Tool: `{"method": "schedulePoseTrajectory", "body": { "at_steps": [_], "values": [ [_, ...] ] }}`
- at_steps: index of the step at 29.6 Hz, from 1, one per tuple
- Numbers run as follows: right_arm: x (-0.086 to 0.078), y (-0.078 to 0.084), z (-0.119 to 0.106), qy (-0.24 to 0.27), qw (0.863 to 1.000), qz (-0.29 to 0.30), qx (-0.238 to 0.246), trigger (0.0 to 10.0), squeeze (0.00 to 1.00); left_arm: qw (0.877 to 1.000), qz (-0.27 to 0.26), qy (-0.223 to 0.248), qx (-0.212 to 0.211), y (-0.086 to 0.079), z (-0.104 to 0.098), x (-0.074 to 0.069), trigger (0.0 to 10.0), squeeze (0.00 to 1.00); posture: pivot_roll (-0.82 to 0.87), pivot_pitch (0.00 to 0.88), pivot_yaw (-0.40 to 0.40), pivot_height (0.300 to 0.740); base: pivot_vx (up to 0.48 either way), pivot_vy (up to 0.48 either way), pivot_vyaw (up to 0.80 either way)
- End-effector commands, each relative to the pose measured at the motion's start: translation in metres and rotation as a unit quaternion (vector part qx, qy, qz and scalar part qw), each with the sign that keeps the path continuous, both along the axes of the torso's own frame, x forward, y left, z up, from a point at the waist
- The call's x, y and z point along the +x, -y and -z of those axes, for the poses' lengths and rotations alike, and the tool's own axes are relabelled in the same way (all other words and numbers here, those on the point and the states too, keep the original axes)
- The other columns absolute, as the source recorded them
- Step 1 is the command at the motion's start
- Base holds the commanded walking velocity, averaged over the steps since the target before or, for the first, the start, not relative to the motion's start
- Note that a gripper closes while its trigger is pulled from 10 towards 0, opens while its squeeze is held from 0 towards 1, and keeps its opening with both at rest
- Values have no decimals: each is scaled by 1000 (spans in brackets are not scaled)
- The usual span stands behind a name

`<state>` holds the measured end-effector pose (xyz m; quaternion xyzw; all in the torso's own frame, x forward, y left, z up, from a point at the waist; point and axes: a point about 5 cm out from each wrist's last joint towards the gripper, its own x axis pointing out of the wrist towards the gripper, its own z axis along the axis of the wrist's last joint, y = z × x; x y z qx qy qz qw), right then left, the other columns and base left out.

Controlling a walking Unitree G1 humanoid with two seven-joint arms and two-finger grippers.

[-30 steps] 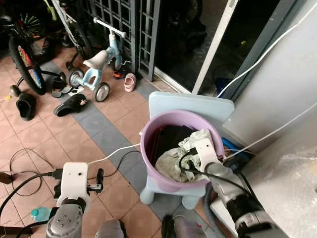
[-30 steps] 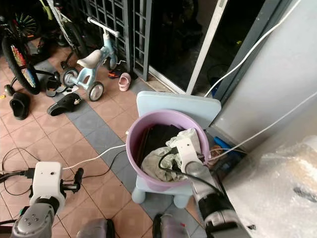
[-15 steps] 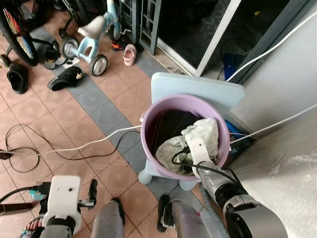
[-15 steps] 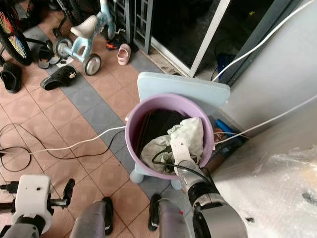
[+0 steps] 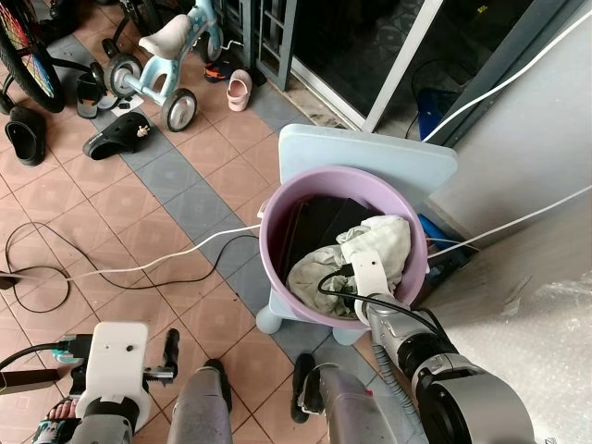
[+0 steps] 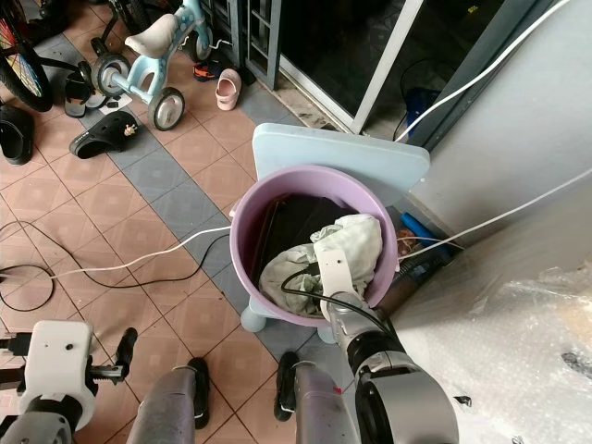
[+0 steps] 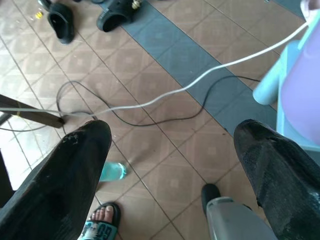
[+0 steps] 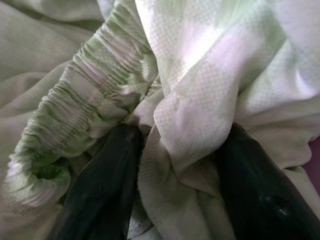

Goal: Clothes washing

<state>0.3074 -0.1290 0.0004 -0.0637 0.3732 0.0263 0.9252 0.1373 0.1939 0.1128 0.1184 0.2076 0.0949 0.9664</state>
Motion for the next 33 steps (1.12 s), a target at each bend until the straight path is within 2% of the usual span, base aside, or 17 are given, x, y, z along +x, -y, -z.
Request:
{"method": "schedulePoseTrajectory", "body": {
  "at_steps": [1, 11, 20, 23, 26, 28, 29, 31, 32, 33],
  "values": [
    [-5, 13, 6, -19, 999, 28, 0, 0, 0, 1000, -8, -15, -1, -1, 4, -2, 10000, 0, 212, 325, -127, 740, 0, 0, 0],
    [0, 13, 1, -14, 999, 32, 18, 0, 0, 1000, -8, -18, -5, 3, 9, 3, 10000, 0, 207, 309, -134, 740, 0, 0, 0],
    [5, 10, -4, -6, 999, 31, 25, 0, 0, 1000, -7, 4, -5, 1, 7, 19, 10000, 0, 187, 282, -139, 740, 0, 0, 0],
    [8, 12, -7, -1, 999, 38, 33, 0, 0, 1000, -5, 10, -6, 3, 10, 26, 10000, 0, 178, 254, -138, 740, 0, 0, 0],
    [15, 14, -15, 15, 998, 42, 44, 0, 0, 1000, 3, 27, -7, 6, 8, 40, 10000, 0, 163, 211, -131, 740, 0, 0, 0],
    [16, 14, -16, 19, 998, 44, 48, 0, 0, 1000, 4, 29, -8, 7, 8, 42, 10000, 0, 163, 211, -131, 740, 0, 0, 0],
    [21, 14, -22, 27, 997, 50, 60, 0, 0, 999, 8, 35, -9, 7, 10, 52, 10000, 0, 142, 170, -119, 740, 0, 0, 0],
    [27, 14, -29, 39, 995, 58, 77, 0, 0, 999, 18, 45, -9, 8, 10, 63, 10000, 0, 129, 145, -107, 740, 0, 0, 0],
    [27, 14, -29, 39, 995, 58, 77, 0, 0, 999, 18, 45, -9, 8, 10, 63, 10000, 0, 129, 145, -107, 740, 0, 0, 0],
    [32, 13, -36, 55, 992, 60, 92, 0, 0, 998, 24, 53, -7, 8, 9, 71, 10000, 0, 111, 119, -92, 740, 0, 0, 0]
  ]
}}
